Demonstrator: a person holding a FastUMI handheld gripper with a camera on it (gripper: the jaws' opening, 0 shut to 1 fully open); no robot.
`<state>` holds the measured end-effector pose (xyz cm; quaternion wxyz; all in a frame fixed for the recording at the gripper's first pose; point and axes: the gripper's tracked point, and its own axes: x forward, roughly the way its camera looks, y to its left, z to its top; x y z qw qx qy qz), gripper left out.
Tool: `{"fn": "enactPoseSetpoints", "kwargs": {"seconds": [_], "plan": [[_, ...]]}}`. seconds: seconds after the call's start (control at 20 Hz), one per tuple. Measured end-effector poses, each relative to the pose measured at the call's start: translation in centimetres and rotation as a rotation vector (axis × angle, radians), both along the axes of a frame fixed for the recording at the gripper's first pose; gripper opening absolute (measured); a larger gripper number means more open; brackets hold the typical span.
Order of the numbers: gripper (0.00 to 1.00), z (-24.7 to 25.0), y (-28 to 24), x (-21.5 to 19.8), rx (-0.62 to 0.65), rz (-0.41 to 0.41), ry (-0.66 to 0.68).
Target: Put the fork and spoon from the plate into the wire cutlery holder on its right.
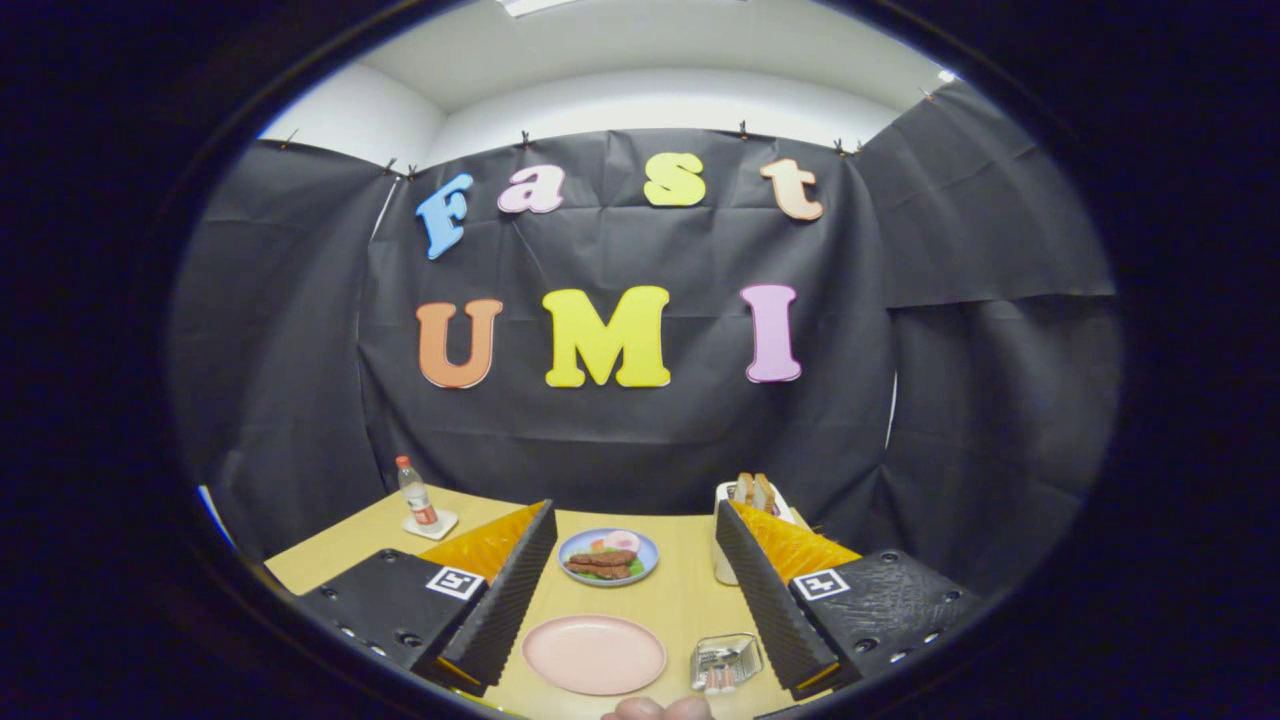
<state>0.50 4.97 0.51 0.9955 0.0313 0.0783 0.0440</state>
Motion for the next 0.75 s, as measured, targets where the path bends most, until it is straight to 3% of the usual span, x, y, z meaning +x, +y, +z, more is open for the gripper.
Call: {"fn": "enactPoseSetpoints", "kwargs": {"seconds": [0.75], "plan": [[0.96, 0.3, -2.2, -0.3, 0.004, -0.072, -0.022]]}}
